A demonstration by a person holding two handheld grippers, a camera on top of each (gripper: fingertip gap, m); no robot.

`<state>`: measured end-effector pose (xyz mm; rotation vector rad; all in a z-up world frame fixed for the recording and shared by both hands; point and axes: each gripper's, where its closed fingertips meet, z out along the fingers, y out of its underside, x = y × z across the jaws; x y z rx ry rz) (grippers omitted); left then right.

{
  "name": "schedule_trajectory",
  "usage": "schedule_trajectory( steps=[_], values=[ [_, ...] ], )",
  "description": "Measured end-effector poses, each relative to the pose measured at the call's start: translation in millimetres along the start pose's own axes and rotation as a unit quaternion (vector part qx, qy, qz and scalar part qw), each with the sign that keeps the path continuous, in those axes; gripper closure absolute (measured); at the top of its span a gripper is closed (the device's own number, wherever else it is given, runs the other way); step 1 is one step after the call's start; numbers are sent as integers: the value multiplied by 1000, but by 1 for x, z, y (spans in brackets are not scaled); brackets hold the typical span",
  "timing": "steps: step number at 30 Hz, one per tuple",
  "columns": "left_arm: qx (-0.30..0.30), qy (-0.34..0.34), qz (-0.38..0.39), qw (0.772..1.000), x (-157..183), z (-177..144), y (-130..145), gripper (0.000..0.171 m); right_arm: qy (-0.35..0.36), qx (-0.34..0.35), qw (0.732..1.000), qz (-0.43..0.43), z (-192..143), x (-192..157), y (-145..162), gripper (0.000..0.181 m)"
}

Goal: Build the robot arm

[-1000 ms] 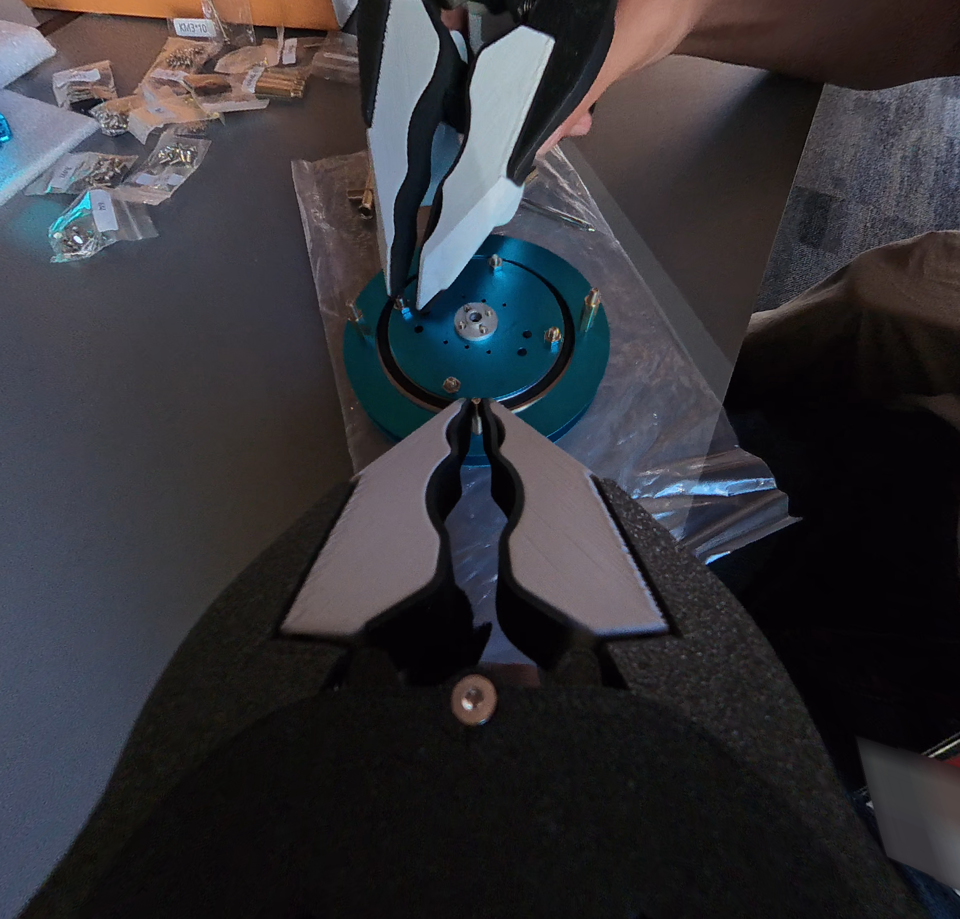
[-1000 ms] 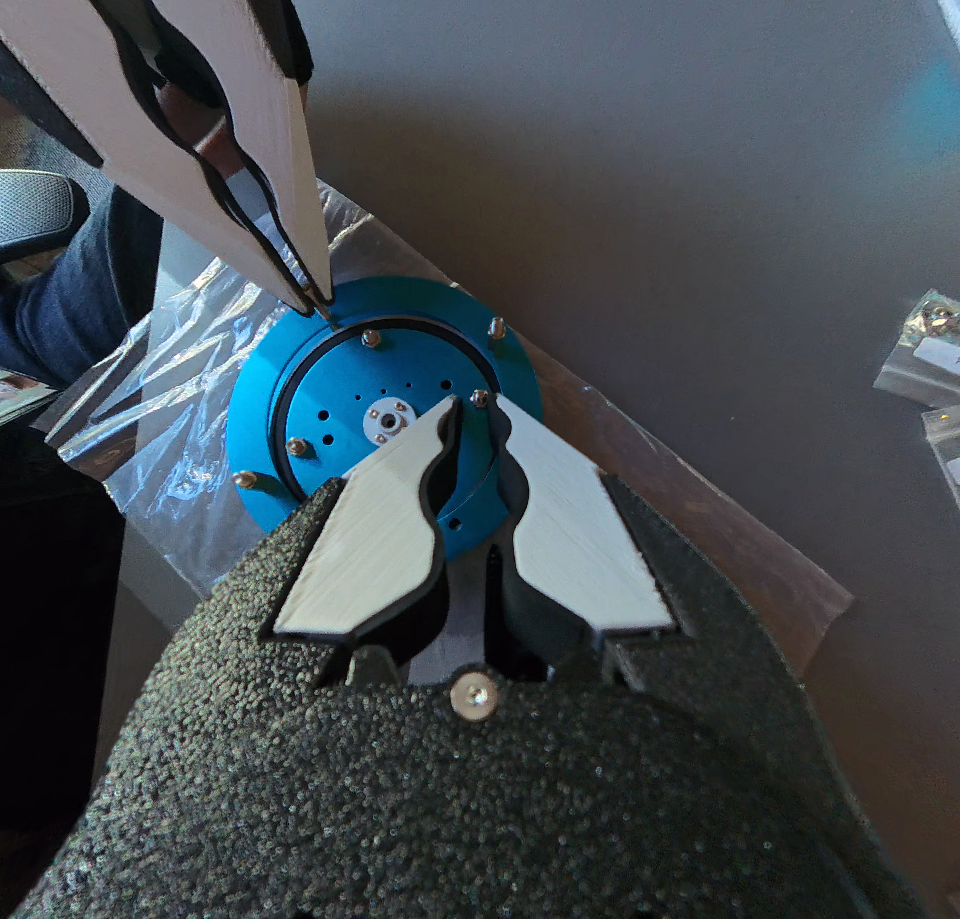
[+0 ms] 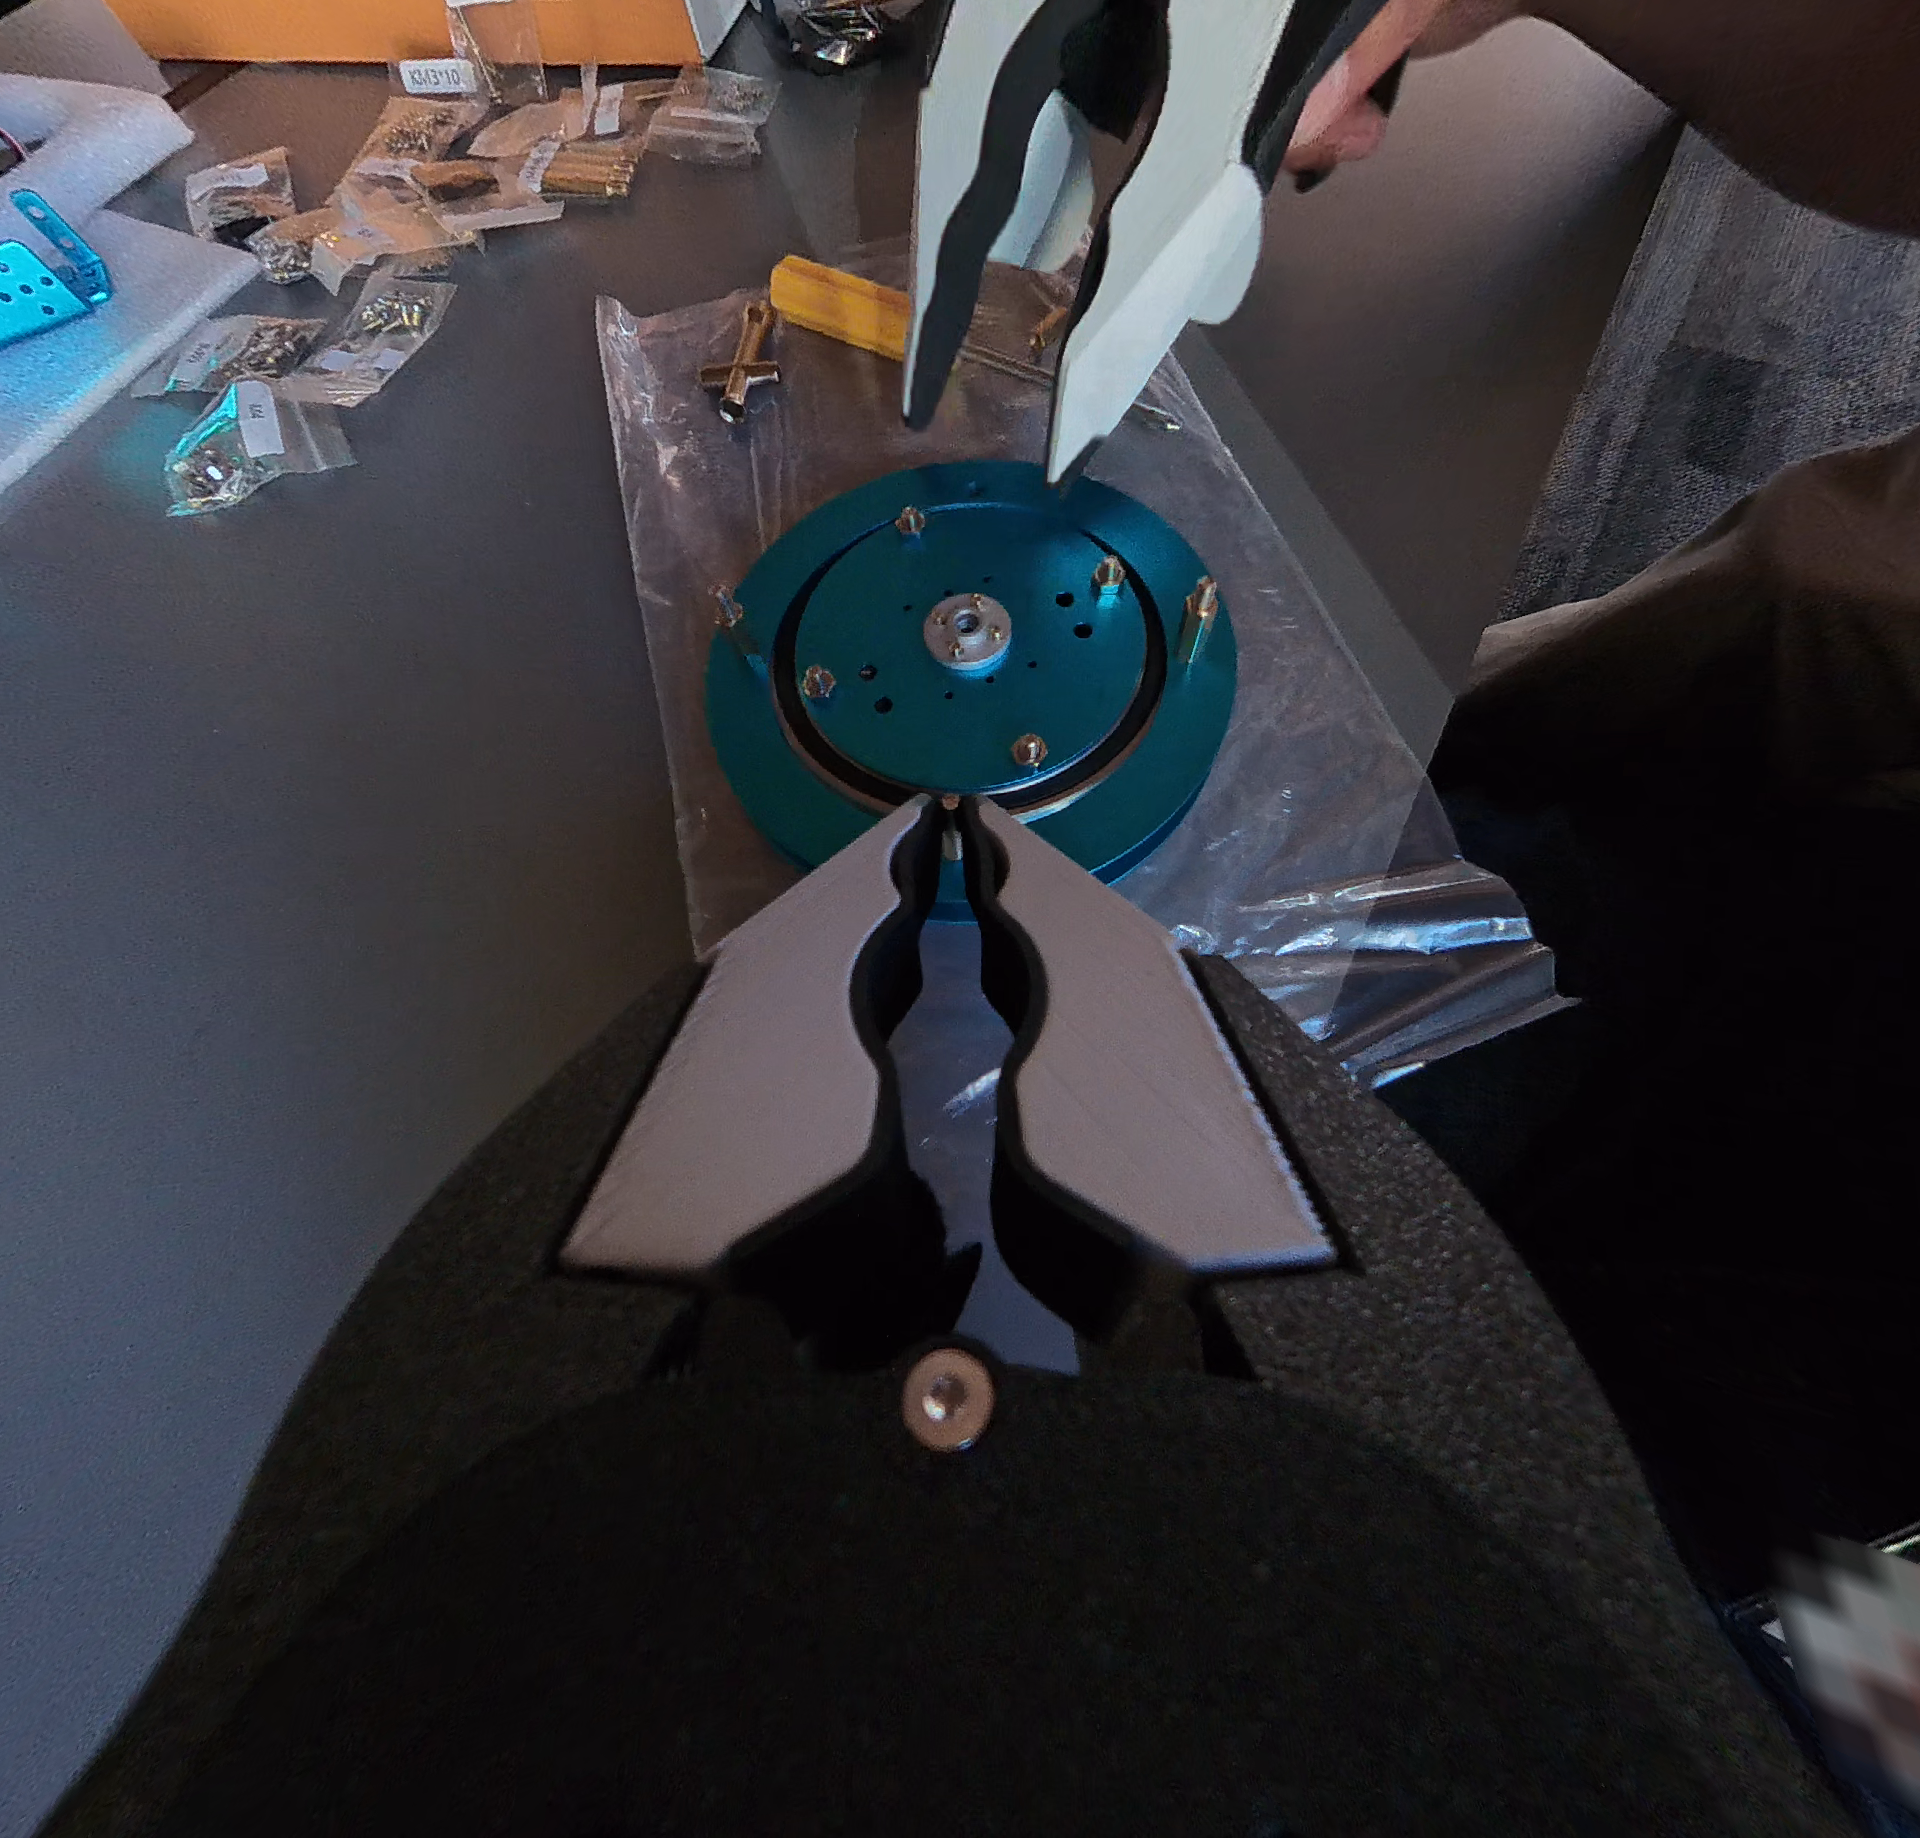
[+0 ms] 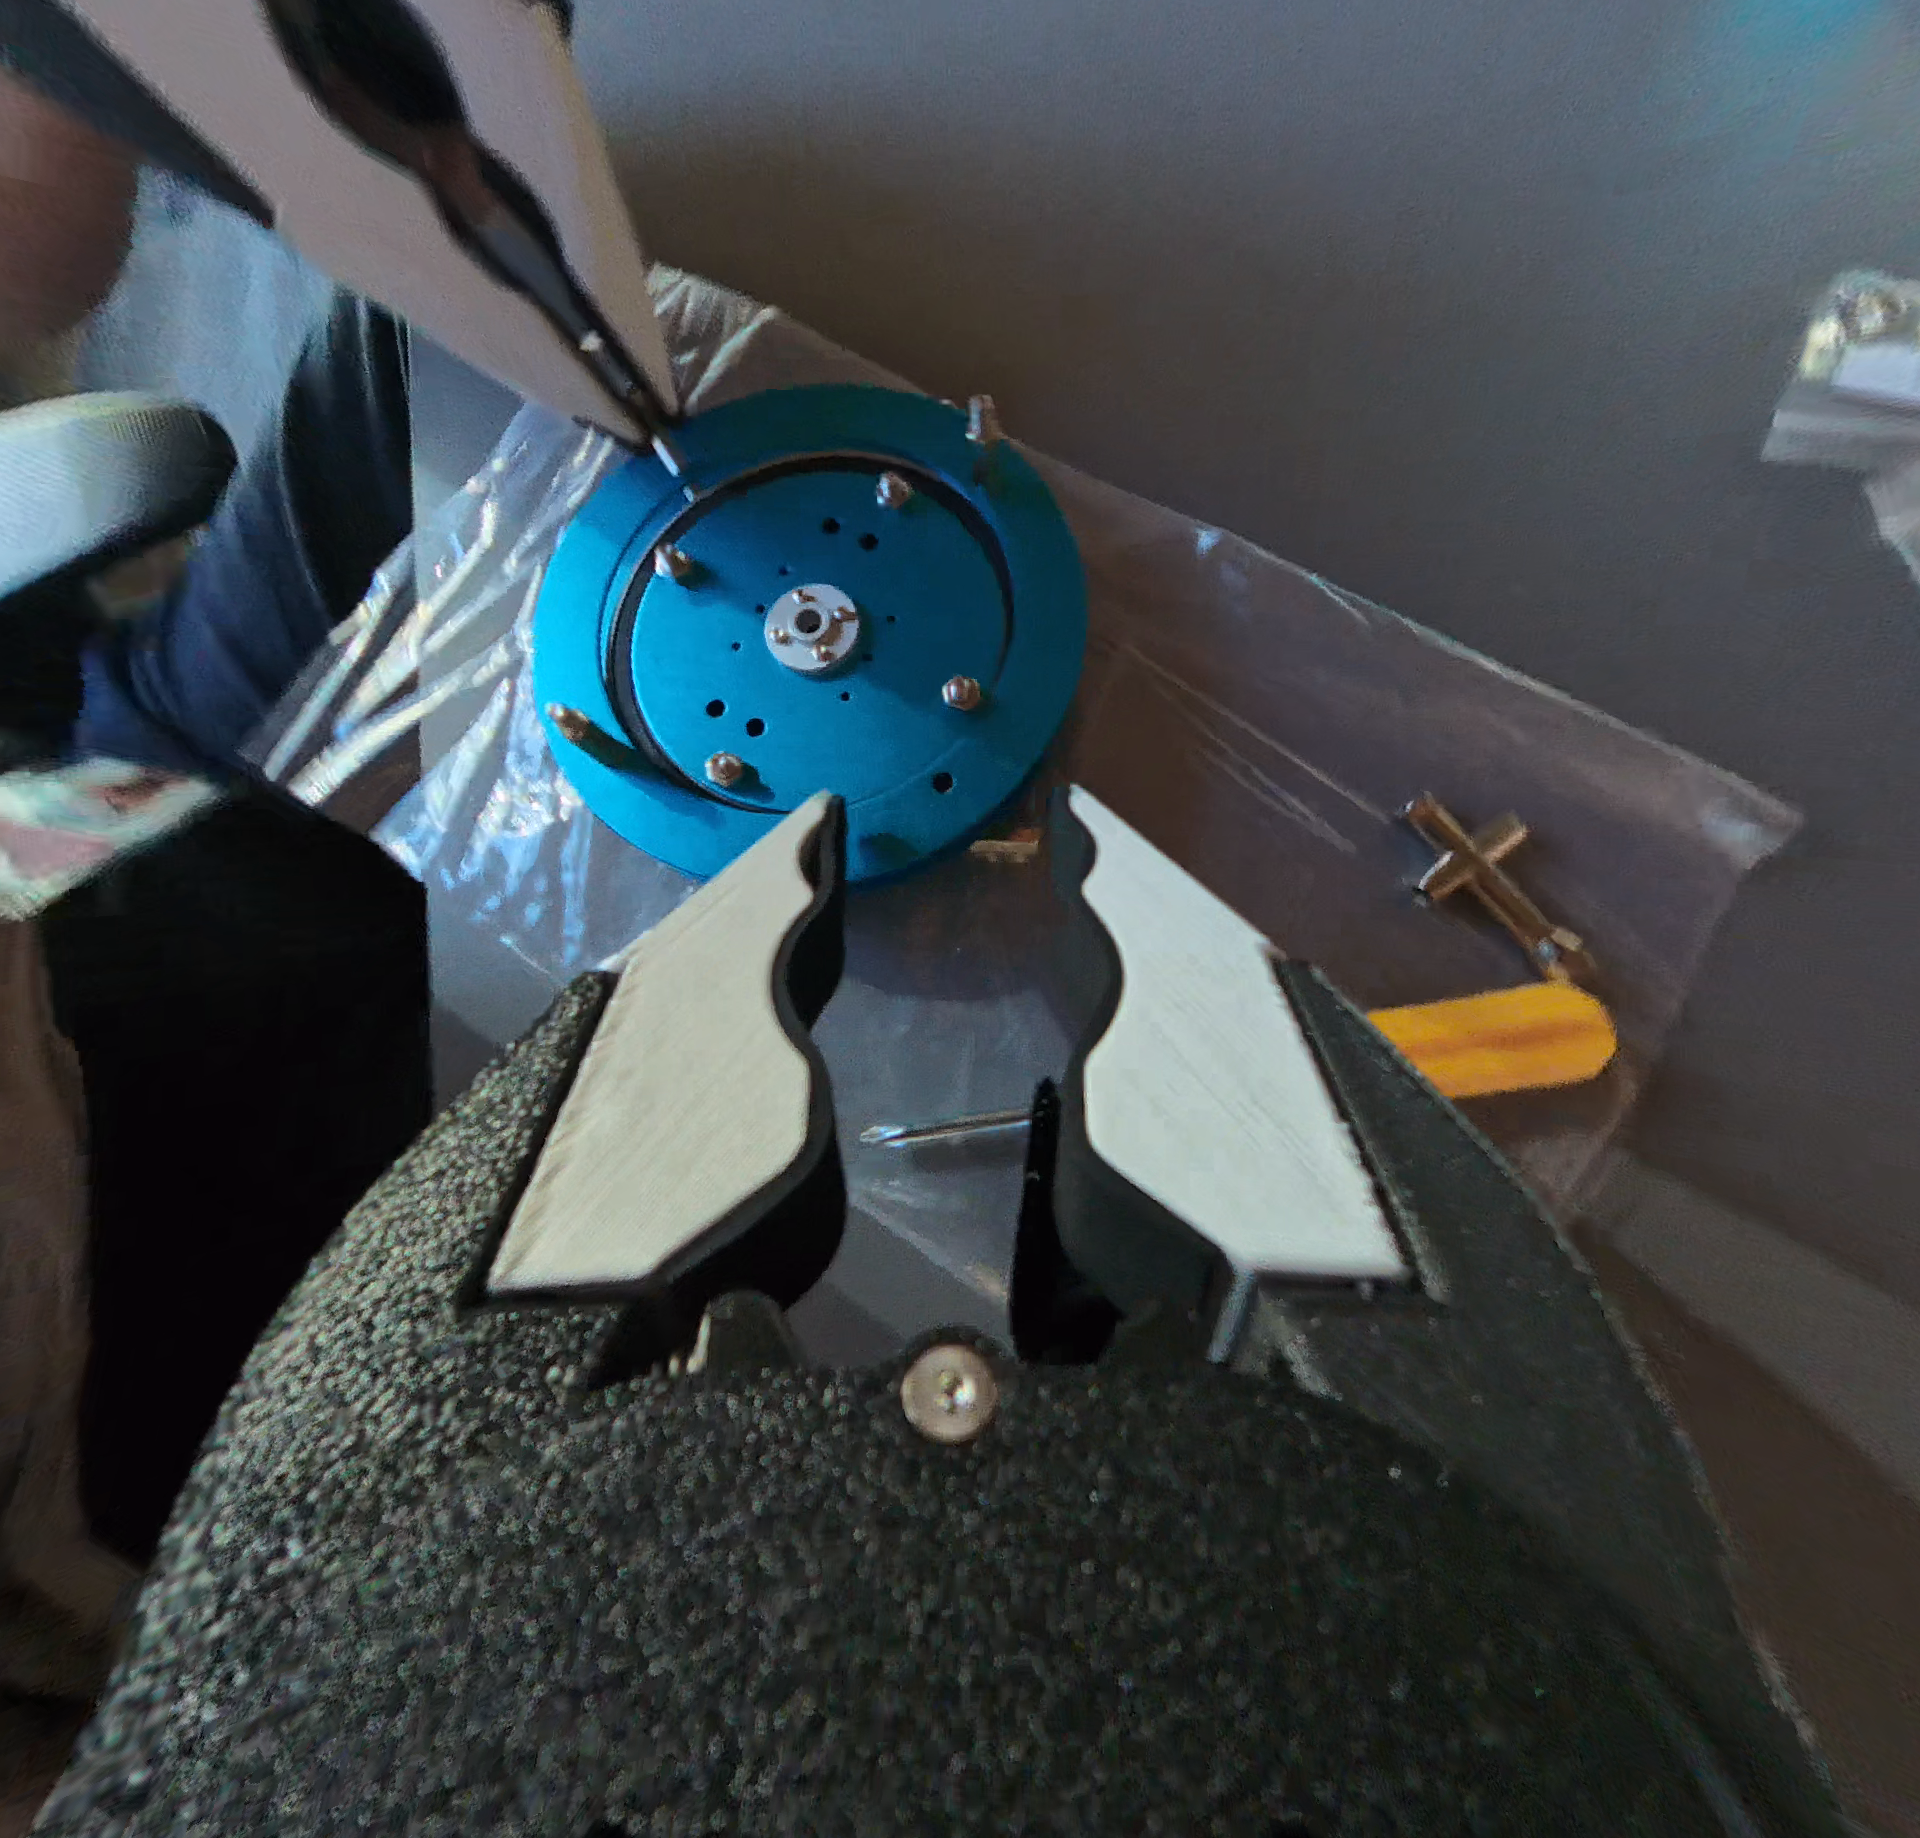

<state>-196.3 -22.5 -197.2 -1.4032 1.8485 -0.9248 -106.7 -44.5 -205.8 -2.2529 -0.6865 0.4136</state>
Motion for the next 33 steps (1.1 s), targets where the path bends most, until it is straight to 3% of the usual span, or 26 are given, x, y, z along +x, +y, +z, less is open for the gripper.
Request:
schedule_trajectory(
  steps=[2,4,6,11,14,17,23,28,33],
  values=[
    [2,-1,-5,1000,1,0,0,169,-24,8,998,61,-1,-9,2,123],
    [4,-3,-8,1000,1,1,-1,169,-52,7,992,115,3,-17,6,125],
    [6,-1,-10,1000,2,2,-1,169,-94,34,982,158,4,-27,0,115],
    [11,2,-16,1000,4,1,-1,169,-206,88,925,308,-3,-21,-12,120],
    [15,-1,-14,1000,5,0,-1,169,-253,83,900,345,-3,-14,-6,140],
    [19,5,-14,1000,7,0,-2,169,-310,79,867,381,-5,-19,-9,132],
    [29,8,-10,999,7,0,-5,170,-314,51,863,394,-3,-18,-8,133],
    [47,54,0,997,31,-2,-16,169,-338,43,847,408,0,-18,-12,131],
    [21,18,12,1000,24,0,-2,169,-318,13,868,380,-1,-17,-4,152]
  ],
)
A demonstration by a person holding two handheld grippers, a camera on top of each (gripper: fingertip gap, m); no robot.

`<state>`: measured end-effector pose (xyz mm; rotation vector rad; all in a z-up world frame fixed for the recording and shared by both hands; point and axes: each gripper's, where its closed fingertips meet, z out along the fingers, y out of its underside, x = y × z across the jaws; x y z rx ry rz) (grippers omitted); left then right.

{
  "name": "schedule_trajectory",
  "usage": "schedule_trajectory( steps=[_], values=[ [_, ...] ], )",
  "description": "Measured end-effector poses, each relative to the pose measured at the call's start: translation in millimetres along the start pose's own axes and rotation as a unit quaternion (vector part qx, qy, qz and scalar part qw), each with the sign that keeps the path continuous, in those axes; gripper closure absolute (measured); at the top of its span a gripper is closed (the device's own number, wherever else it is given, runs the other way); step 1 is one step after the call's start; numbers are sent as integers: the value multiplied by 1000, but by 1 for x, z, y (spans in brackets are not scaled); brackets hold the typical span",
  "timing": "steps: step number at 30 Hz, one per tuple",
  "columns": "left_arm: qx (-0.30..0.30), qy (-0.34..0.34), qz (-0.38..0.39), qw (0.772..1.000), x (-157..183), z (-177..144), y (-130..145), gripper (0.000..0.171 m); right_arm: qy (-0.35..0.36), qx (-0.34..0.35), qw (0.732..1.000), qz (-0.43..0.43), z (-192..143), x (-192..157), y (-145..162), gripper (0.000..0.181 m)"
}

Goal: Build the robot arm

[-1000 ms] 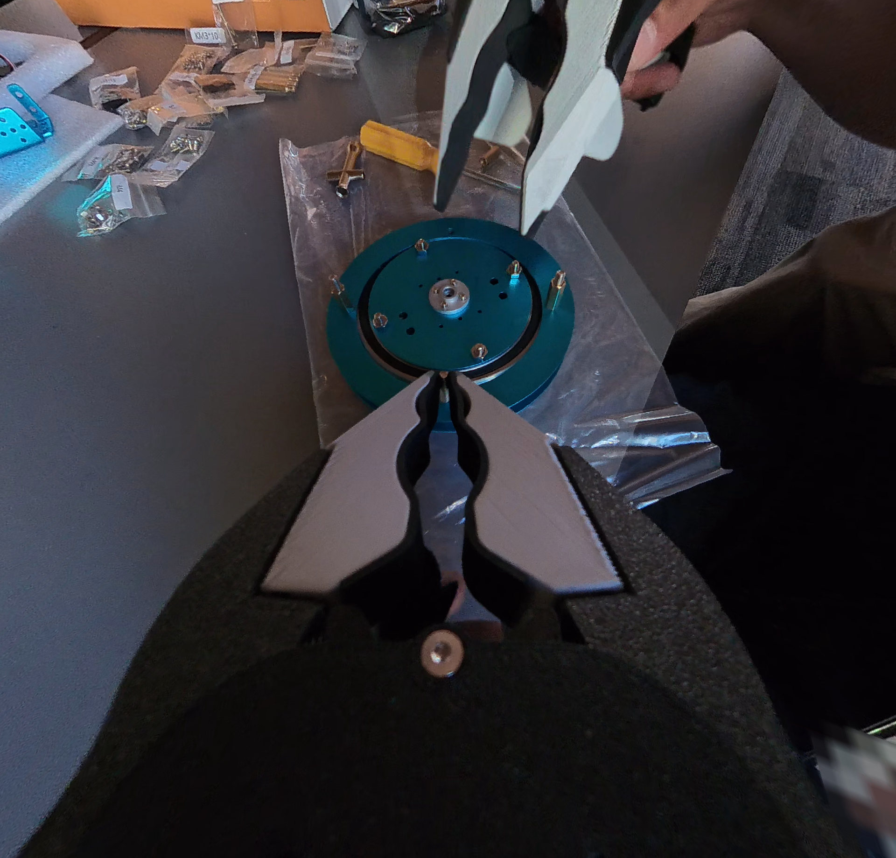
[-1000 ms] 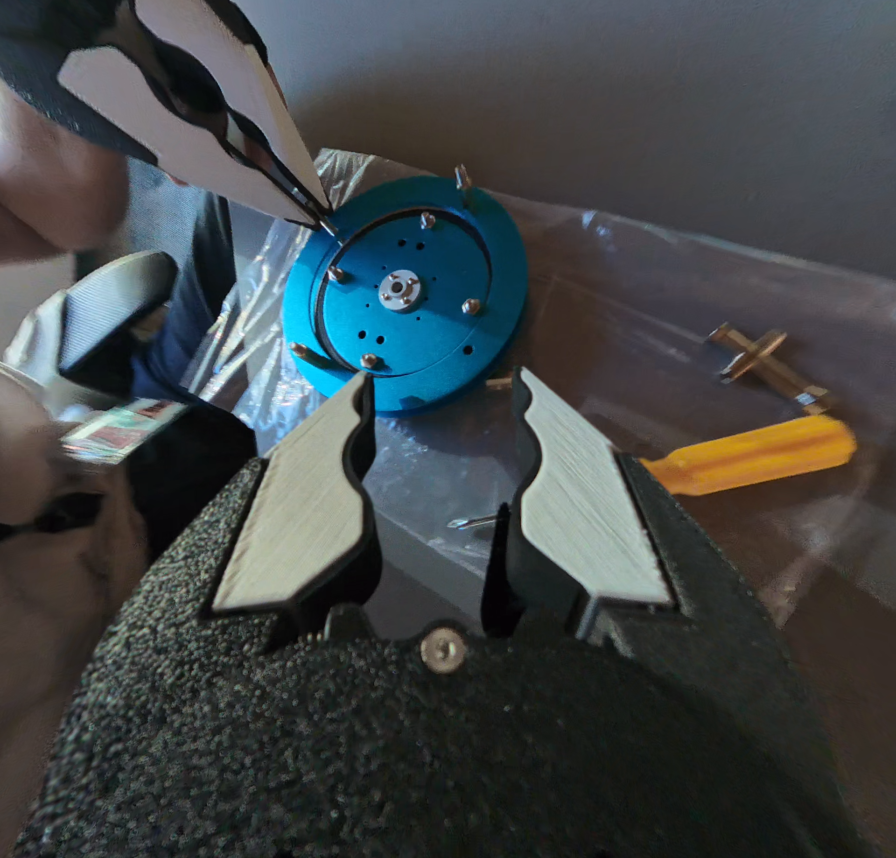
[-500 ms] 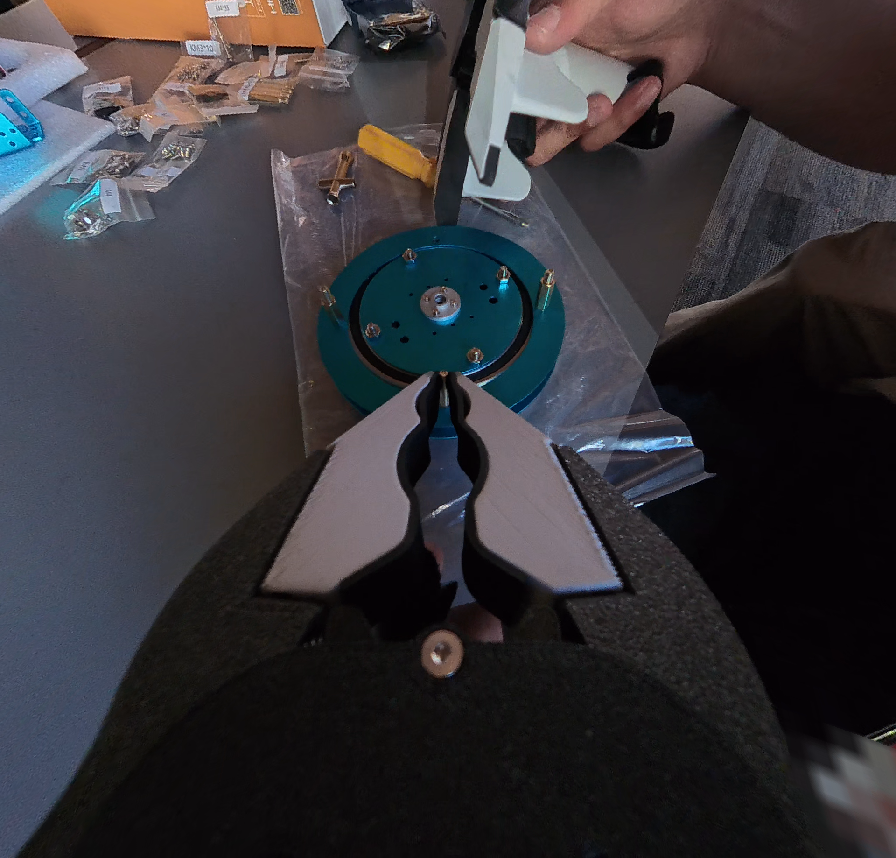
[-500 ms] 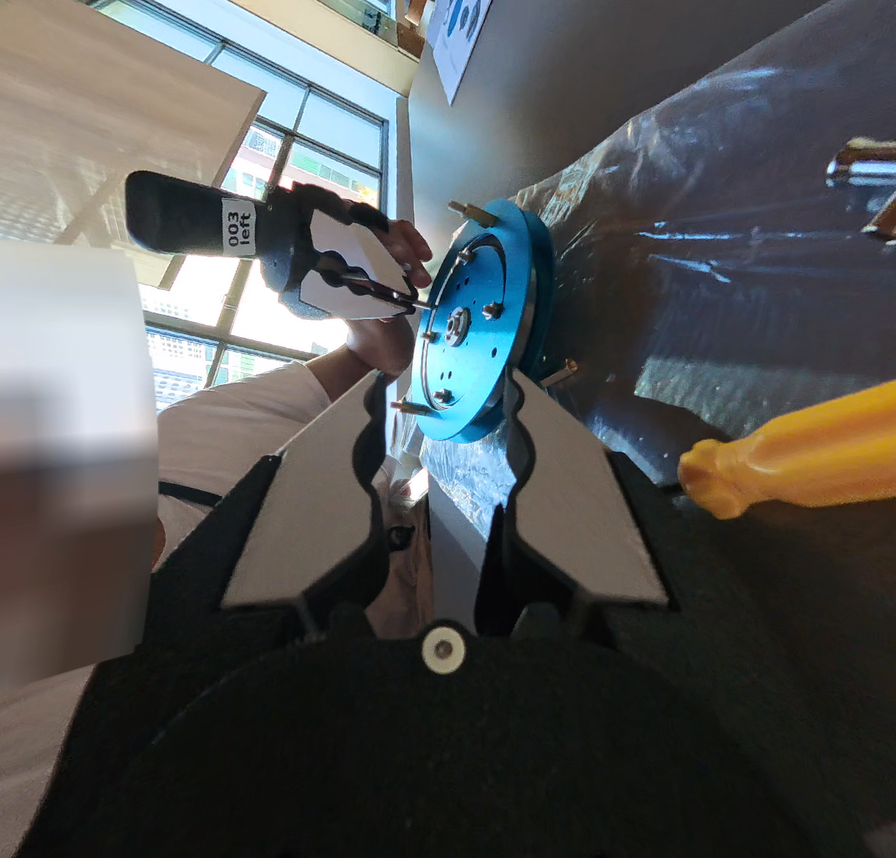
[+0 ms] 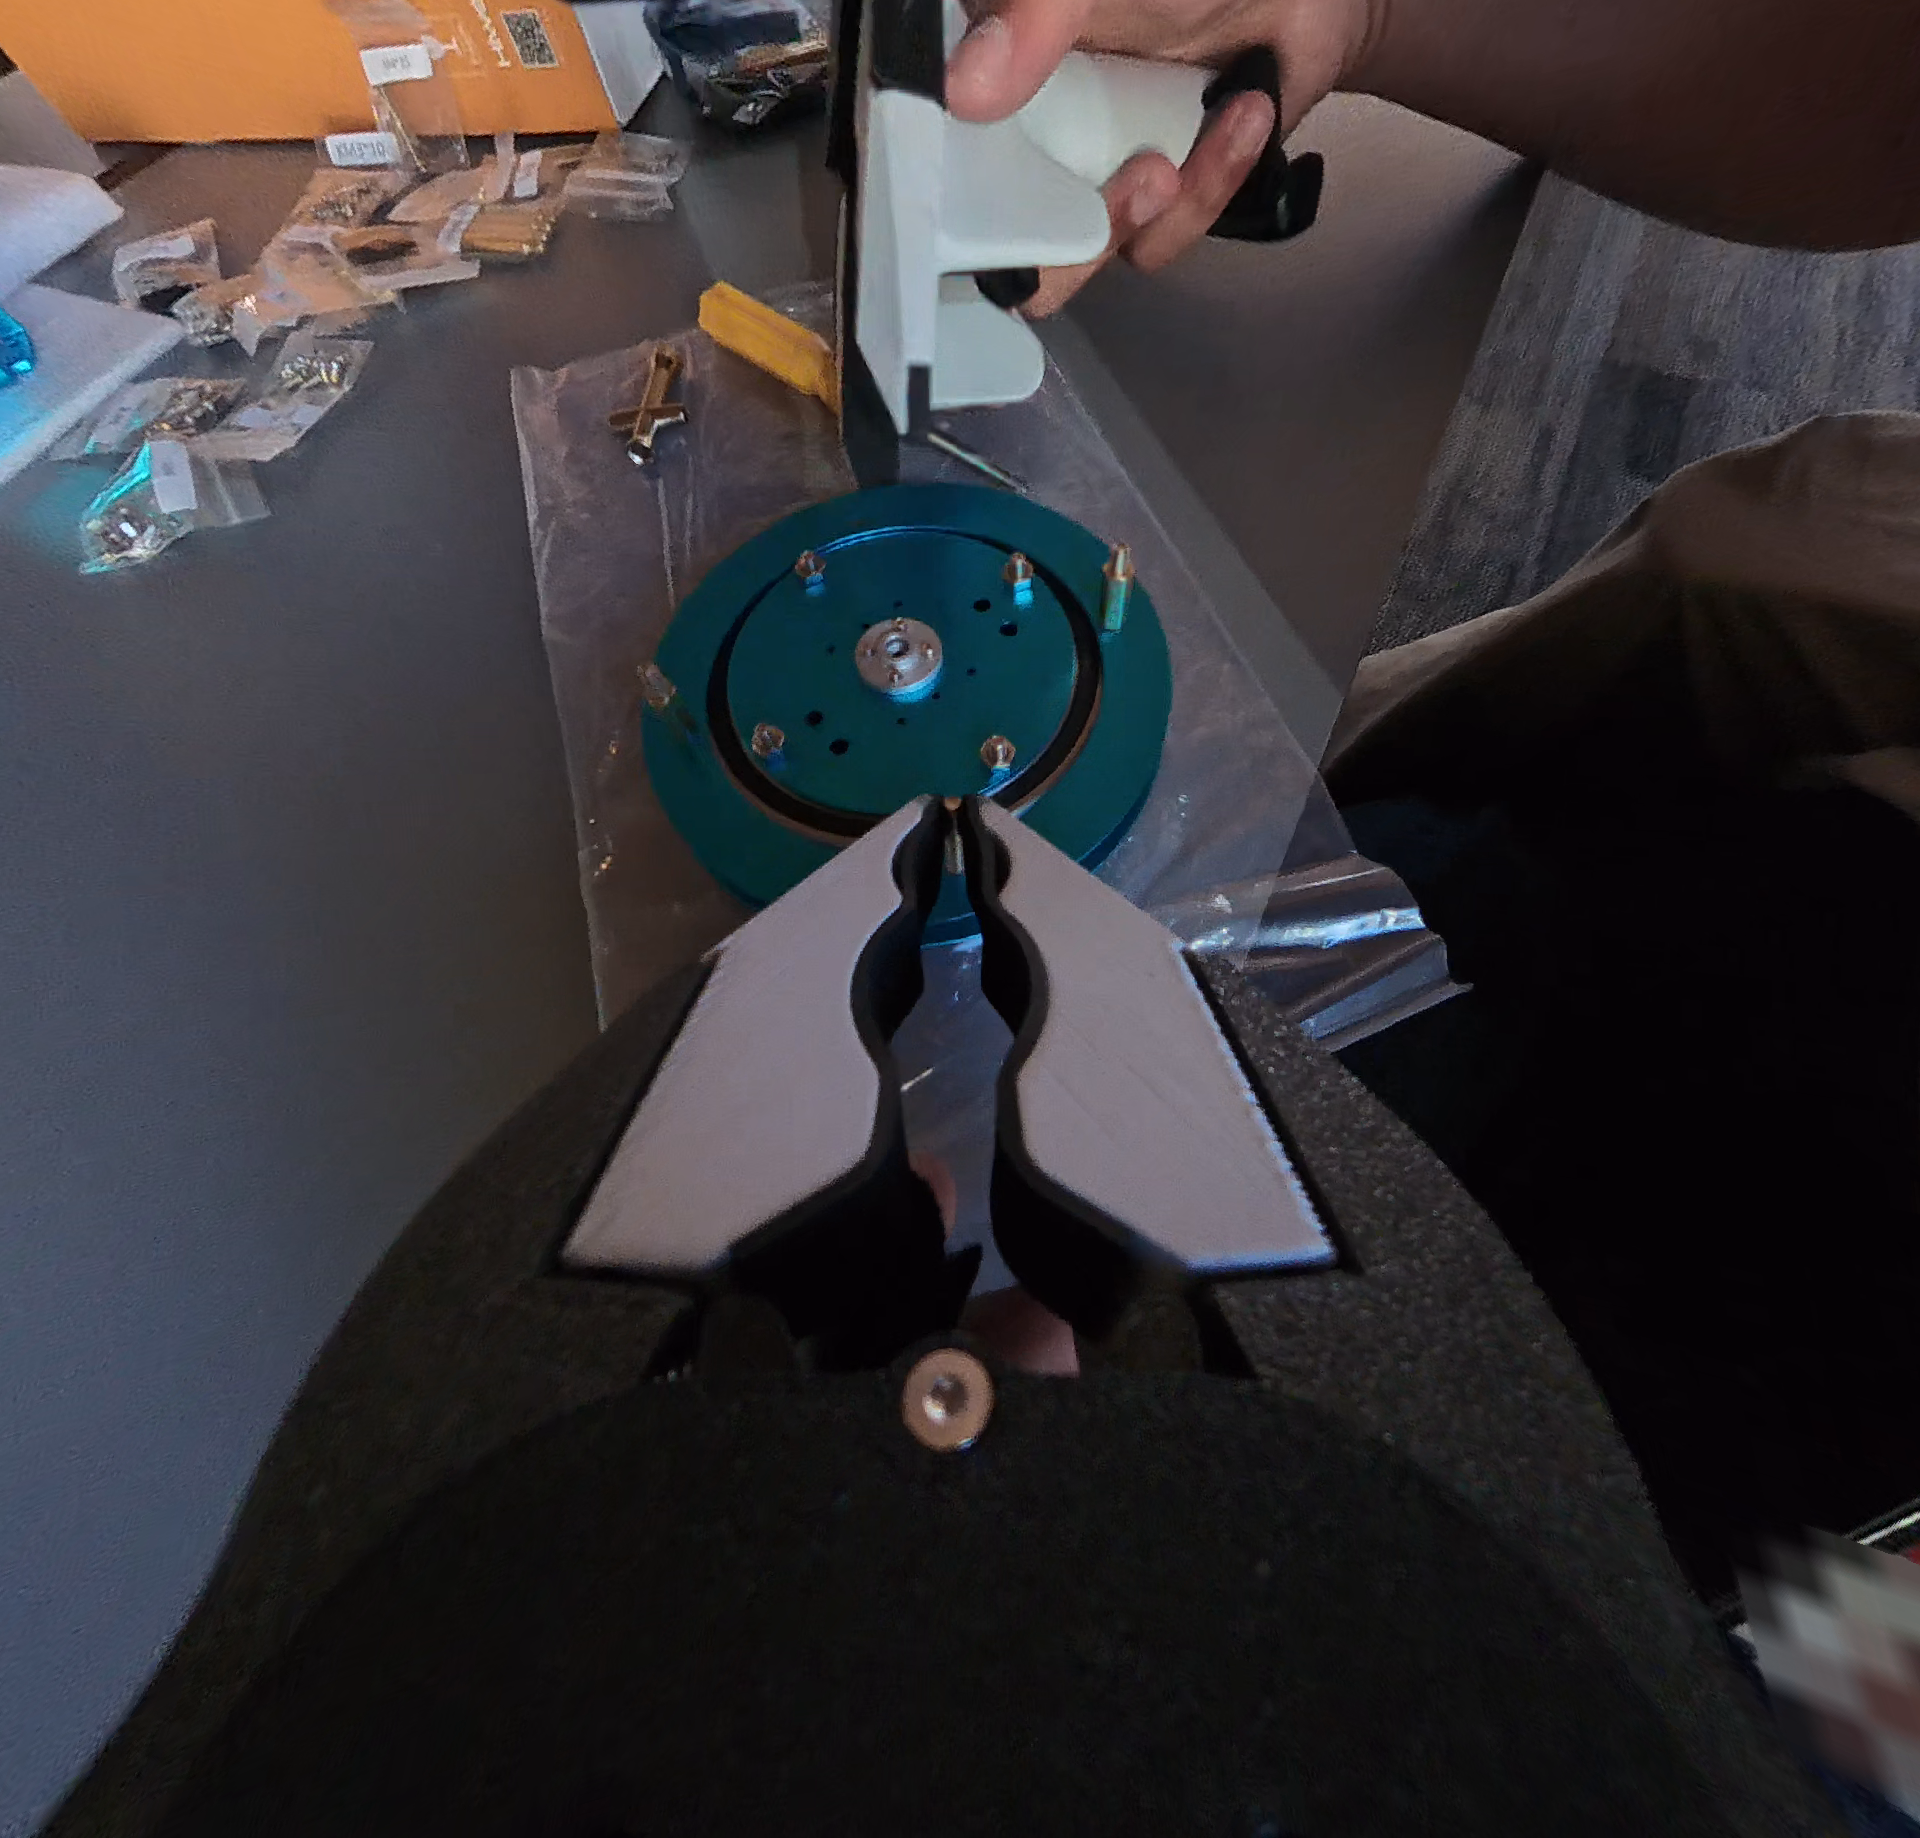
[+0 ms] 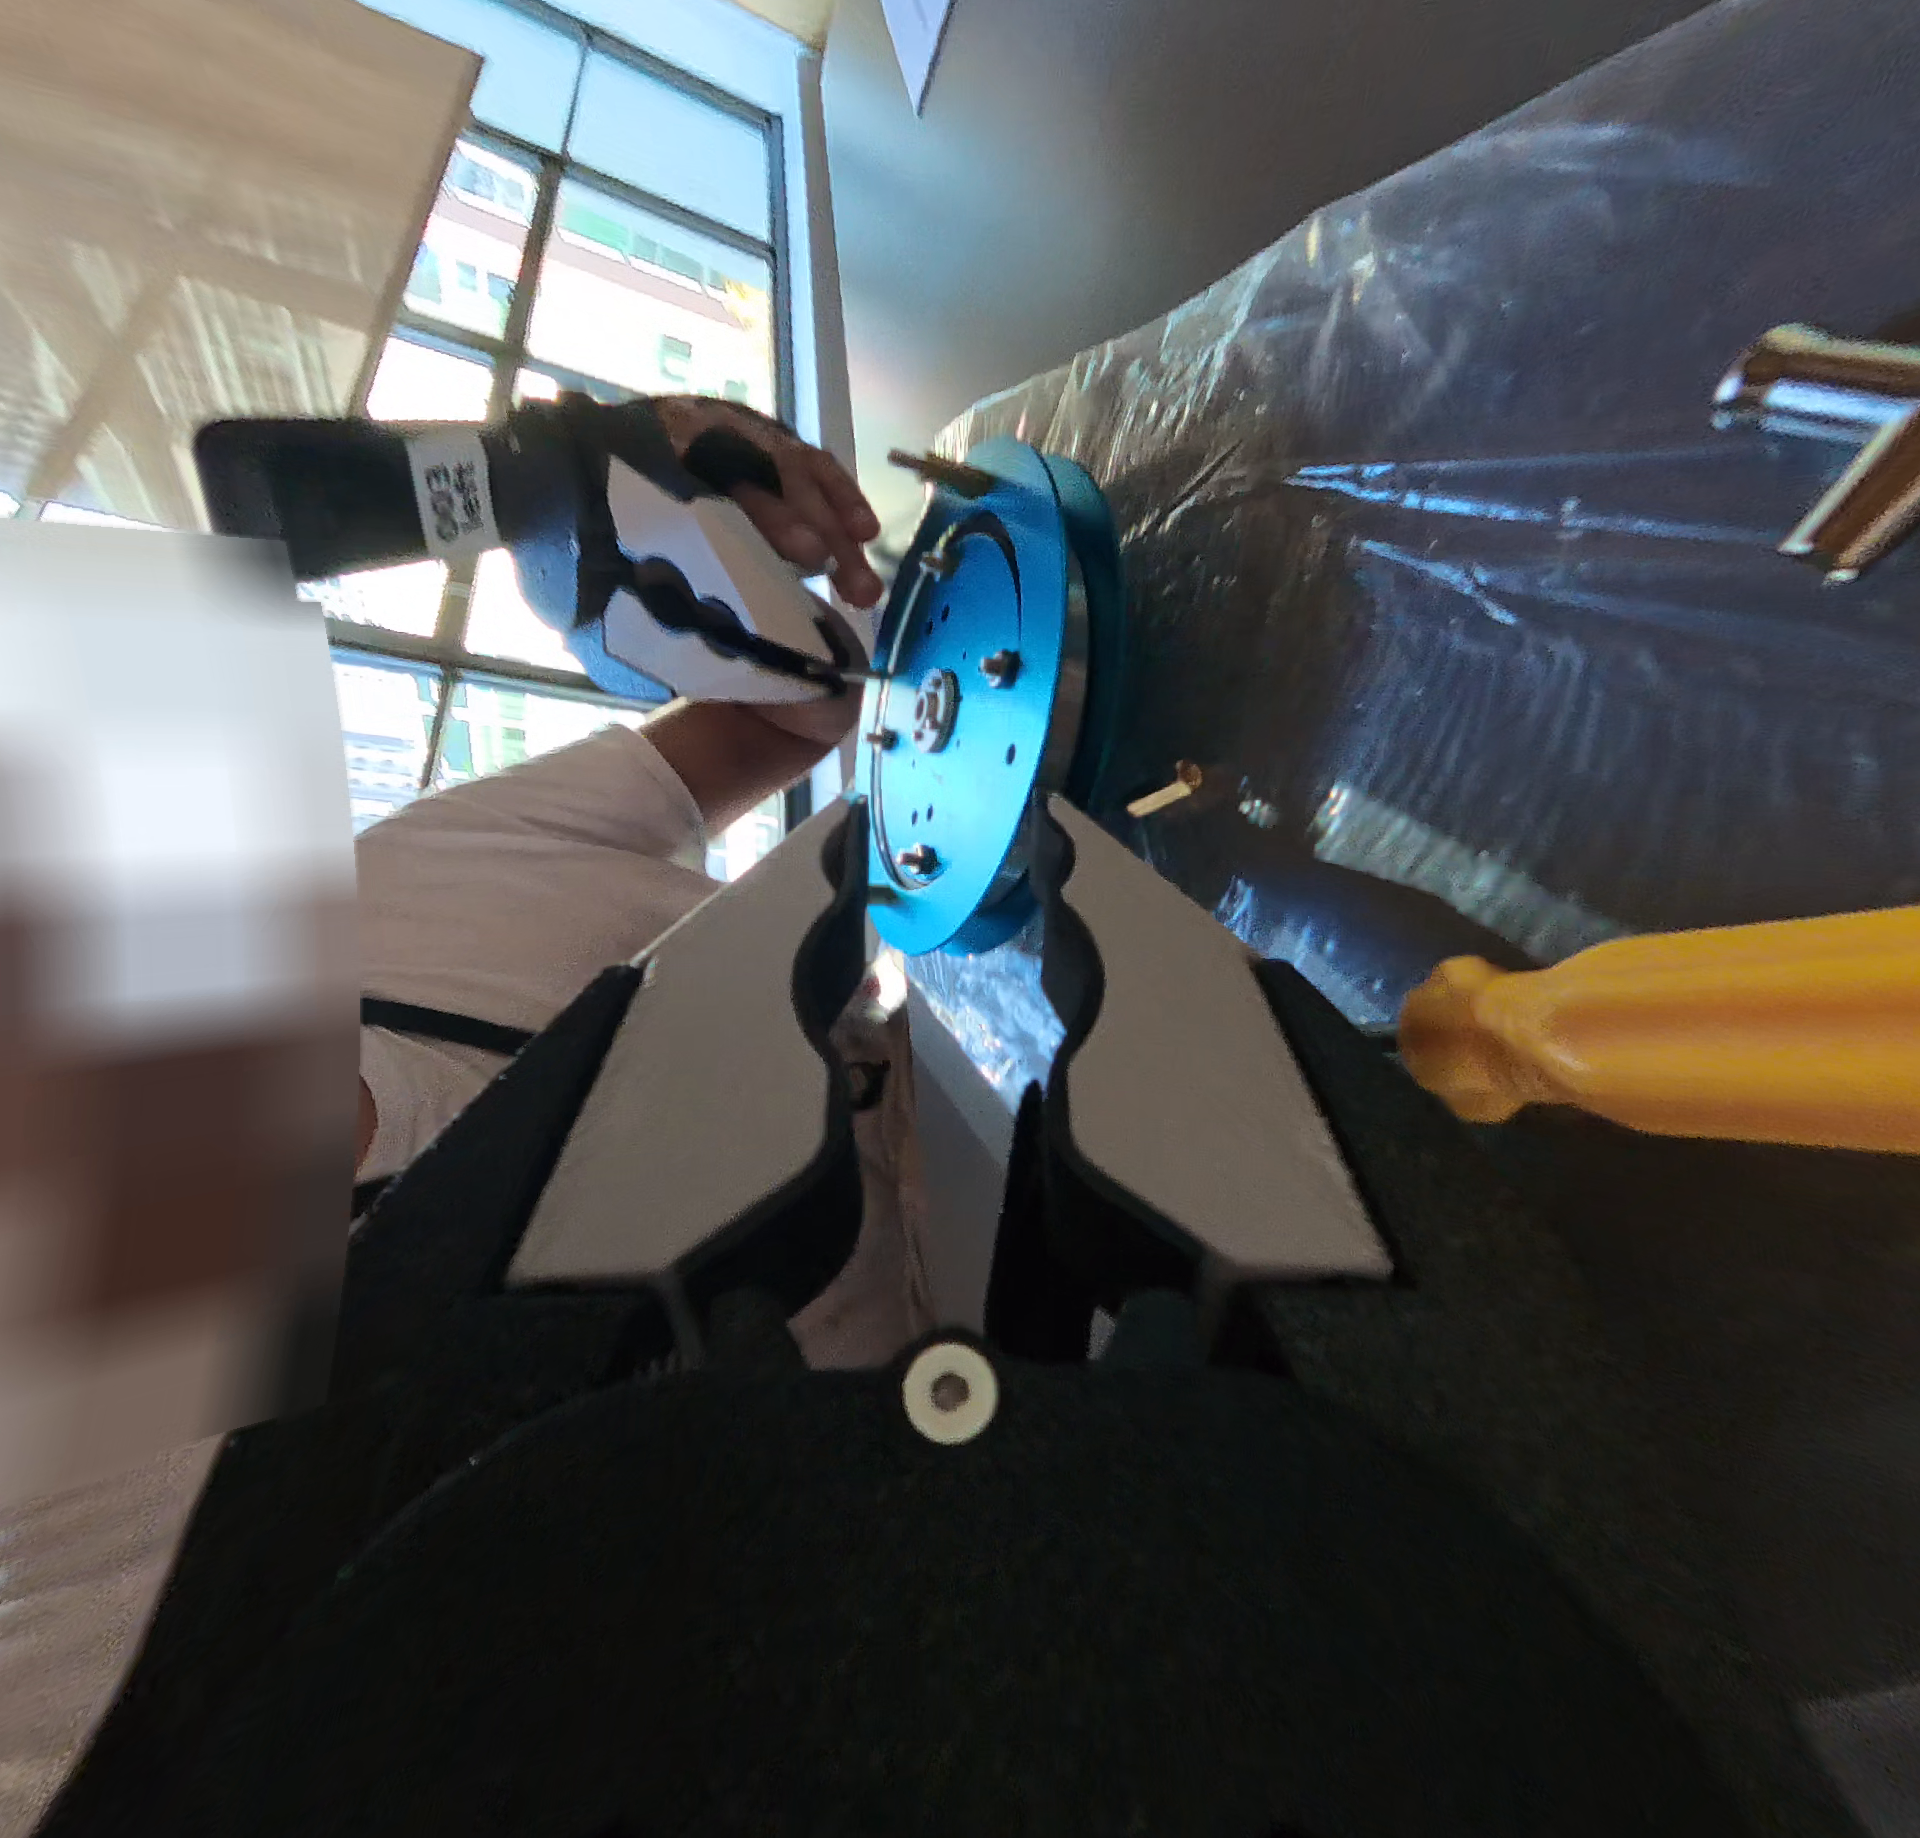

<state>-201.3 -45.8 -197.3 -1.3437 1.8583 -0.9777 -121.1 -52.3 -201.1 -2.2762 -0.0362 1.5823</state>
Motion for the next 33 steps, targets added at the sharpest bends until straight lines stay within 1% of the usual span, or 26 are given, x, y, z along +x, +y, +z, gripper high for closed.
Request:
schedule_trajectory(
  steps=[2,4,5,7,8,9,11,15,19,22,23,25,27,30,33],
  values=[
    [2,2,-8,1000,-1,-2,1,169,4,-21,1000,-5,1,-1,7,155],
    [-1,-1,-4,1000,-2,-2,1,169,4,-29,1000,0,2,0,9,157],
    [-2,1,-2,1000,-1,-2,1,169,5,-25,1000,8,3,2,8,161],
    [-1,2,-3,1000,-1,-1,0,170,17,-18,1000,14,3,10,7,176],
    [1,-3,-3,1000,-2,0,-1,170,11,-14,1000,20,3,11,6,177],
    [2,-8,-3,1000,-4,0,0,169,1,-12,999,30,2,10,6,178],
    [7,-7,-11,1000,-5,0,0,170,6,-10,1000,27,3,10,6,178],
    [4,-9,1,1000,-1,1,-1,170,3,2,999,37,3,11,3,178],
    [7,12,4,1000,10,3,-3,170,11,20,999,31,4,12,-3,179],
    [-7,2,9,1000,9,5,4,169,-45,21,997,54,-2,-1,-3,181],
    [-8,1,10,1000,9,6,6,169,-49,16,997,52,-5,-5,-2,181],
    [-3,14,5,1000,14,8,5,169,-38,17,998,39,-8,-8,-3,181],
    [-4,17,10,1000,17,9,2,169,-53,19,997,47,-9,-14,-5,181],
    [-16,5,19,1000,13,9,4,169,-56,13,996,64,-9,-7,-3,181],
    [-15,9,12,1000,12,5,4,169,-27,8,998,50,-7,0,1,181]
  ],
)
